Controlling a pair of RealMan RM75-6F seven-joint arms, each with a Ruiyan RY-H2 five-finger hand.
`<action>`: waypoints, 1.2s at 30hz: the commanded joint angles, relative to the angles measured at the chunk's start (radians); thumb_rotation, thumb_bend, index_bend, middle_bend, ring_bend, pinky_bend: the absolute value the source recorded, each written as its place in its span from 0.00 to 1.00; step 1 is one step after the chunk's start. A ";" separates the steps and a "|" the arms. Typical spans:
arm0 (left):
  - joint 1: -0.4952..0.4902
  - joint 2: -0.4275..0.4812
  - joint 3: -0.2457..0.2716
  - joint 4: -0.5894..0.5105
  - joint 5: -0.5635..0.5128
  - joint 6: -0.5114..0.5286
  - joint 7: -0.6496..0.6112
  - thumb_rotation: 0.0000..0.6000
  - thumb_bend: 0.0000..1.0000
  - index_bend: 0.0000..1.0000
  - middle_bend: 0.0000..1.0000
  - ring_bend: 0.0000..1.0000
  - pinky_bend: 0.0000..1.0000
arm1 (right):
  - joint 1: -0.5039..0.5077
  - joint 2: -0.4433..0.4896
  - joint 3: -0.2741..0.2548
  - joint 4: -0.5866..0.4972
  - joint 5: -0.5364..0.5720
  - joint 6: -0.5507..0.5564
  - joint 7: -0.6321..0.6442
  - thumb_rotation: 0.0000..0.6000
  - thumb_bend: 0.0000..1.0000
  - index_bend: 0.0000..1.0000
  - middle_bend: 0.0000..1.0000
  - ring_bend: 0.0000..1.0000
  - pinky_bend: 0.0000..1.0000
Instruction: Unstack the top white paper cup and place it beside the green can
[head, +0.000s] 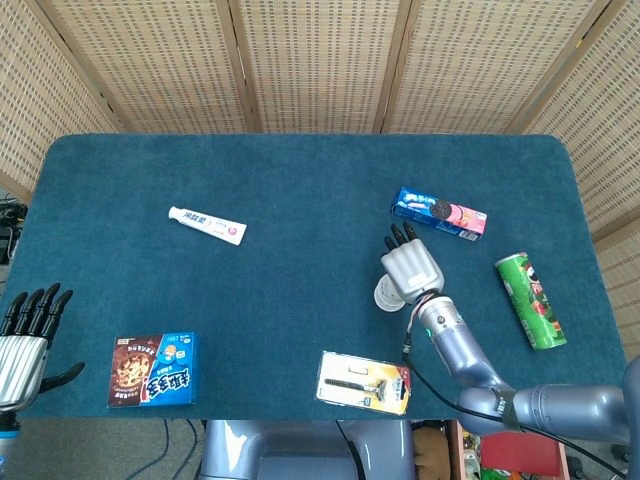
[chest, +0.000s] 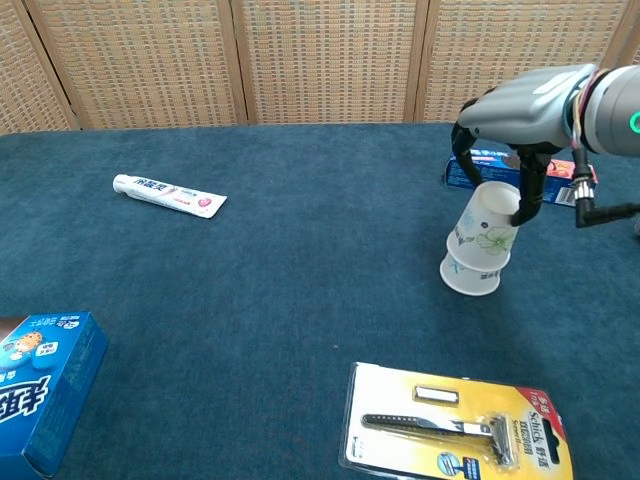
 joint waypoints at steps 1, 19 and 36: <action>0.000 0.000 0.000 0.000 0.000 0.000 0.001 1.00 0.00 0.00 0.00 0.00 0.00 | 0.012 0.025 0.007 -0.028 0.014 0.018 -0.026 1.00 0.44 0.48 0.21 0.00 0.06; 0.010 0.017 0.001 0.003 0.017 0.029 -0.049 1.00 0.00 0.00 0.00 0.00 0.00 | 0.124 0.156 0.064 -0.278 0.152 0.191 -0.252 1.00 0.44 0.49 0.22 0.00 0.08; 0.009 0.004 0.008 0.000 0.030 0.023 -0.016 1.00 0.00 0.00 0.00 0.00 0.00 | 0.003 0.140 -0.039 -0.008 0.144 0.062 -0.100 1.00 0.44 0.49 0.21 0.00 0.08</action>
